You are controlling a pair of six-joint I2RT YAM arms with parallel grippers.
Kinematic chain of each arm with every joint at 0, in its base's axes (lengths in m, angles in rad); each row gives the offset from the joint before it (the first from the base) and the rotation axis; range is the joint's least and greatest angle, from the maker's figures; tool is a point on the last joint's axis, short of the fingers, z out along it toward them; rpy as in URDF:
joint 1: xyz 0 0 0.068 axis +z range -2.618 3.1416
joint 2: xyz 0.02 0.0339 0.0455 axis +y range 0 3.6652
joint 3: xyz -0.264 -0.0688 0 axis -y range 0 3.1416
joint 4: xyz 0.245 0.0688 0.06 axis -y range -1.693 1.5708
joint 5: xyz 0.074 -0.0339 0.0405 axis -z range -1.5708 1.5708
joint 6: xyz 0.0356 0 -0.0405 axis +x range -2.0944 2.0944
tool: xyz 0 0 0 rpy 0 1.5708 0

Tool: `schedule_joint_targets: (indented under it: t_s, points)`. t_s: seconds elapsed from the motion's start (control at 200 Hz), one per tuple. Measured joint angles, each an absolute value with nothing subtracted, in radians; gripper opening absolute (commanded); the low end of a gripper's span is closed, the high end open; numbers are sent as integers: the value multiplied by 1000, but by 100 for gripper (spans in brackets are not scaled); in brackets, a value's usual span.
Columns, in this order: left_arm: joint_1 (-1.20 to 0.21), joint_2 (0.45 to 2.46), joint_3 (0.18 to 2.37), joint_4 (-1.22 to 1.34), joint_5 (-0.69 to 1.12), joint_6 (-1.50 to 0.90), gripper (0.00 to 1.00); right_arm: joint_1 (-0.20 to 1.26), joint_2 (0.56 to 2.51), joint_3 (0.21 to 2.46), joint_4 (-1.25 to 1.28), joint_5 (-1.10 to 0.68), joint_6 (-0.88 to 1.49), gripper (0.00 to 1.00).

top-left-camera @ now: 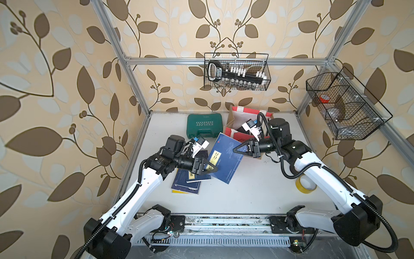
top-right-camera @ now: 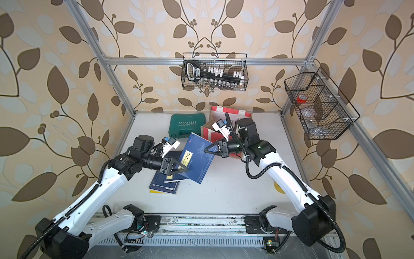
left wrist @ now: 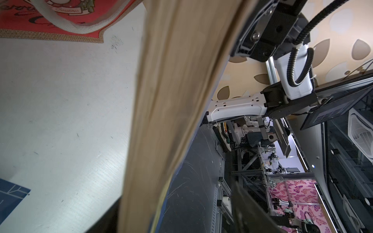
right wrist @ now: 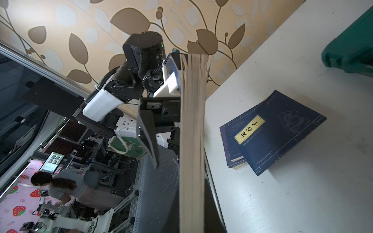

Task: Put the books into the canvas bag
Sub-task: Pick up the book from the book, then place the book in the canvas bag.

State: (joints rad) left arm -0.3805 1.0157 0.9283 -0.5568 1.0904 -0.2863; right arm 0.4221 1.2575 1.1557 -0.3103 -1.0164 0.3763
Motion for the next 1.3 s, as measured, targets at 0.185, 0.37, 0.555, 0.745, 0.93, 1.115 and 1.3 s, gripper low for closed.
schedule_joint_targets:
  t_s: [0.185, 0.37, 0.555, 0.745, 0.93, 1.115, 1.3]
  points:
    - [-381, 999, 955, -590, 987, -269, 99, 372, 1256, 1258, -289, -894, 404, 0]
    - [-380, 986, 967, -625, 890, -261, 99, 305, 1247, 1338, -259, -657, 445, 0]
    - [-378, 986, 967, -632, 852, -260, 99, 303, 1215, 1351, -257, -346, 461, 0]
    - [-378, 992, 967, -632, 839, -260, 99, 301, 1192, 1347, -229, -98, 459, 0]
    - [-371, 998, 967, -632, 836, -261, 99, 301, 1188, 1318, -190, 17, 455, 0]
    - [-358, 1002, 967, -632, 836, -261, 99, 301, 1199, 1264, -168, 84, 451, 0]
    - [-352, 1007, 967, -631, 837, -262, 99, 339, 1240, 1234, -131, 137, 452, 0]
